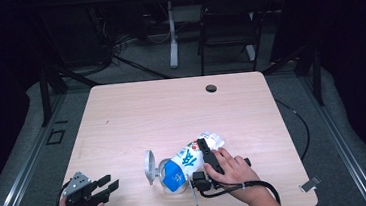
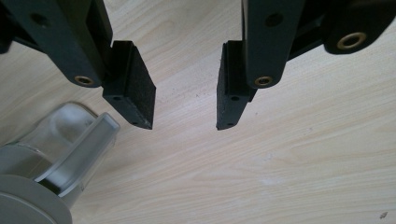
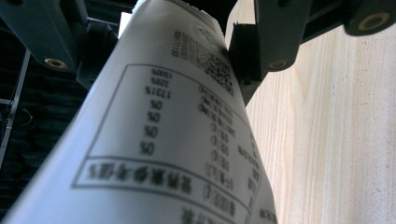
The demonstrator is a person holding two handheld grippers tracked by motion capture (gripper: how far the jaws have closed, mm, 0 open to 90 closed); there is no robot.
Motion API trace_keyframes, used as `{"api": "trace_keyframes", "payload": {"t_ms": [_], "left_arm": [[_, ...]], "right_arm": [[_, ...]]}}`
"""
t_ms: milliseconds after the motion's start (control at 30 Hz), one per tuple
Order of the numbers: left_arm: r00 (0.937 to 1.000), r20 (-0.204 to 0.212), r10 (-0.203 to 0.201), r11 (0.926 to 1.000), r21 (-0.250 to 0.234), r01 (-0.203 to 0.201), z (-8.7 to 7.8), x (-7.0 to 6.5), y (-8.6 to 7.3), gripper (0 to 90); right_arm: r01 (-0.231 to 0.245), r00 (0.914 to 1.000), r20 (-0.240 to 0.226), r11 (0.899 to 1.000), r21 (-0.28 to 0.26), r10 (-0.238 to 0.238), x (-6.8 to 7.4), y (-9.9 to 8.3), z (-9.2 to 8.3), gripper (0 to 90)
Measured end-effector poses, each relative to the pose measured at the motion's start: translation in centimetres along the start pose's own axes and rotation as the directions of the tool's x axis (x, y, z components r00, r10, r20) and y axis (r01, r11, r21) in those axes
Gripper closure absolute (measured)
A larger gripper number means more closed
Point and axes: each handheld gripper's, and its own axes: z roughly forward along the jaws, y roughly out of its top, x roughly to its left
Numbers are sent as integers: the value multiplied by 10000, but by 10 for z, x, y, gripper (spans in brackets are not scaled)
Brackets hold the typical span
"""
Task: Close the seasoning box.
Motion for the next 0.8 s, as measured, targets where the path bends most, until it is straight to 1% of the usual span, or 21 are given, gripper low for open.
{"api": "trace_keyframes", "payload": {"t_ms": [100, 133, 167, 533, 700, 800], "left_arm": [[10000, -14, 1, 9999, 114, -1, 0, 0, 0, 582], [10000, -14, 3, 9999, 113, -3, 0, 0, 0, 582], [10000, -2, -16, 10000, 14, 16, 1, 0, 0, 581], [10000, -1, 32, 10000, 26, -32, 0, 0, 0, 581], [10000, 1, 18, 10000, 20, -18, 0, 0, 0, 581], [10000, 5, -11, 10000, -28, 11, 0, 0, 0, 581]], "right_arm": [[-38, 10000, -35, 10000, 78, 38, 0, 0, 0, 459], [12, 10000, -40, 9999, 142, -12, -1, 0, 0, 459], [9, 10000, -29, 9999, 136, -9, 0, 0, 0, 459], [195, 9998, 36, 9997, 142, -195, -1, 1, 1, 460], [162, 9999, 19, 9998, 105, -162, -1, 1, 1, 461], [223, 9997, 37, 9997, 127, -223, -1, 1, 1, 462]]}}
